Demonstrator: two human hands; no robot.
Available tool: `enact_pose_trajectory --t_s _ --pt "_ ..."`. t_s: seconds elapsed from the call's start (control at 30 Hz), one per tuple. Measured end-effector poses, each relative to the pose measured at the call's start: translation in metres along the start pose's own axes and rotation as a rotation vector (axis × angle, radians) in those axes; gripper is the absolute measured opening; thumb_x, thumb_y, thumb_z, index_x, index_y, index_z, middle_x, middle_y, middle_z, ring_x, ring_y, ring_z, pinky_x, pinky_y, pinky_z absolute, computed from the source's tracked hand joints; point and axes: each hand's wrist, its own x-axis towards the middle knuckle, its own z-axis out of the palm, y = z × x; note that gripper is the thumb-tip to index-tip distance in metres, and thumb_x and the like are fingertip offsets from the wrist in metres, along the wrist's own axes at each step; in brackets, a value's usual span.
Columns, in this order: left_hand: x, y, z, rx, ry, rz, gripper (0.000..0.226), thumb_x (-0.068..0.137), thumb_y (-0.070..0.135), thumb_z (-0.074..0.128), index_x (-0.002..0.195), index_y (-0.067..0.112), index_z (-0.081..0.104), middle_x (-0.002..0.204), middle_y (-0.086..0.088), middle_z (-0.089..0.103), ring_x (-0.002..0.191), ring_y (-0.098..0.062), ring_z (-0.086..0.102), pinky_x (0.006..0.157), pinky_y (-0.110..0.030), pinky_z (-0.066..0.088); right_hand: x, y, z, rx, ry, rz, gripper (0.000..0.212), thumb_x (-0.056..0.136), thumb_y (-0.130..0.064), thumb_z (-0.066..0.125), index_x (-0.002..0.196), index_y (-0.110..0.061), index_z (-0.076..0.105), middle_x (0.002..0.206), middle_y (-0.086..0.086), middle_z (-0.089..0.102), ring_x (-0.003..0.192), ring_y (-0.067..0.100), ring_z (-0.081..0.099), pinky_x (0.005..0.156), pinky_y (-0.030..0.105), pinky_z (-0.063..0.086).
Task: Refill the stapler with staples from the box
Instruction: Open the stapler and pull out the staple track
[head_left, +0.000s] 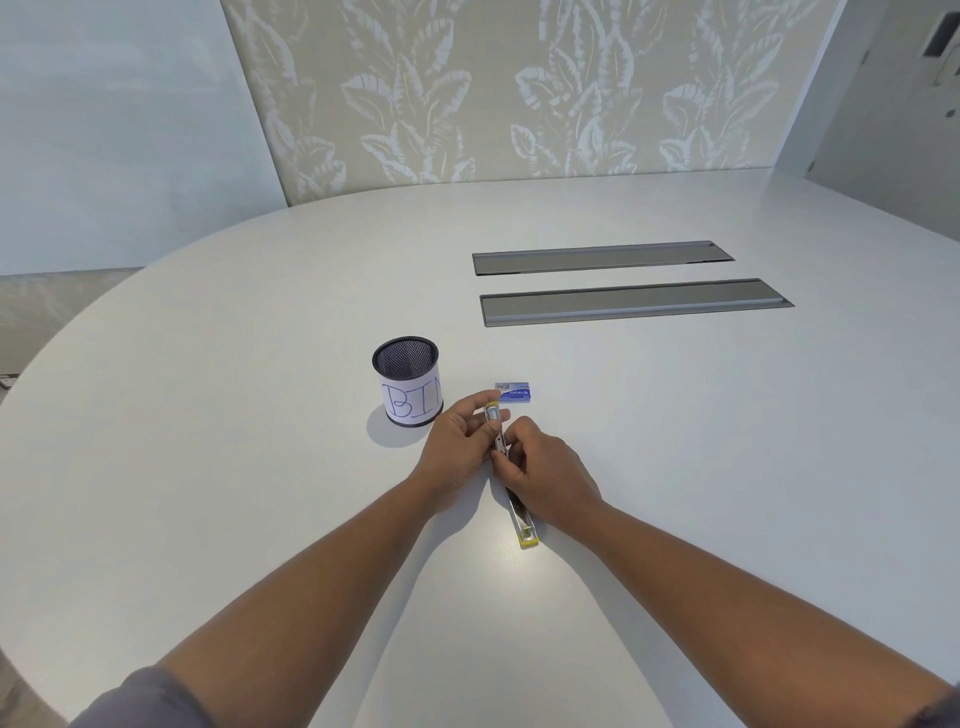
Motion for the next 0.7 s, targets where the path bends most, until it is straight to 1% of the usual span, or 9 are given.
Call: enact_pose_trajectory --t_s 0.13,0.27,0.37,0.43,0.53,0.6,0.7 --pt "0.0 0.0 0.0 -0.006 0.008 -0.006 0.034 0.1 0.003 0.058 0.128 0.022 0.06 0.111 -0.005 0.078 0.094 -0.015 0.073 0.089 -0.035 0.059 0.0 0.001 -0.002 0.067 -0.013 0.009 0.021 0.088 -0.049 0.057 0.093 -0.034 0.043 0.068 -0.017 0.067 0.063 0.006 0.062 0.058 0.033 0.049" --pt "0.001 0.0 0.0 -0.007 0.033 -0.025 0.029 0.1 0.003 0.058 0.127 0.016 0.058 0.107 -0.004 0.079 0.087 -0.018 0.073 0.081 -0.035 0.06 -0.002 0.0 -0.007 0.127 -0.019 0.01 0.033 0.079 -0.053 0.066 0.096 -0.035 0.044 0.063 -0.012 0.062 0.058 0.008 0.058 0.057 0.033 0.047" --pt "0.002 -0.001 -0.001 -0.037 0.044 -0.047 0.025 0.1 0.002 0.058 0.123 0.012 0.058 0.104 -0.008 0.079 0.087 -0.021 0.074 0.079 -0.034 0.062 -0.002 -0.007 -0.012 0.068 -0.077 0.034 0.046 0.072 -0.054 0.071 0.101 -0.041 0.038 0.06 -0.013 0.06 0.055 0.005 0.057 0.055 0.029 0.042" --pt "0.002 0.0 -0.001 -0.055 0.046 -0.059 0.023 0.1 0.001 0.058 0.121 0.011 0.058 0.099 -0.008 0.079 0.086 -0.022 0.074 0.075 -0.032 0.061 -0.003 -0.013 -0.014 -0.014 -0.124 0.051 0.058 0.068 -0.057 0.071 0.111 -0.046 0.033 0.063 -0.012 0.06 0.059 0.005 0.059 0.055 0.029 0.041" --pt "0.002 0.0 -0.001 -0.077 0.049 -0.064 0.022 0.1 0.0 0.057 0.12 0.009 0.058 0.099 -0.01 0.078 0.09 -0.026 0.074 0.077 -0.031 0.061 -0.006 -0.021 -0.018 -0.149 -0.185 0.068 0.077 0.063 -0.062 0.066 0.126 -0.044 0.026 0.067 -0.015 0.057 0.065 0.012 0.061 0.053 0.028 0.038" --pt "0.002 0.001 -0.002 -0.092 0.057 -0.071 0.023 0.101 0.0 0.055 0.123 0.006 0.056 0.102 -0.011 0.078 0.091 -0.027 0.074 0.079 -0.032 0.062 -0.007 -0.025 -0.02 -0.174 -0.22 0.079 0.084 0.063 -0.058 0.067 0.132 -0.043 0.022 0.066 -0.018 0.052 0.062 0.008 0.058 0.052 0.027 0.036" --pt "0.002 0.001 -0.003 -0.106 0.063 -0.082 0.023 0.102 0.001 0.054 0.125 0.005 0.055 0.11 -0.017 0.075 0.097 -0.031 0.073 0.084 -0.037 0.062 -0.007 -0.03 -0.024 -0.181 -0.272 0.103 0.088 0.064 -0.049 0.068 0.136 -0.044 0.017 0.065 -0.015 0.053 0.059 0.003 0.054 0.05 0.027 0.034"
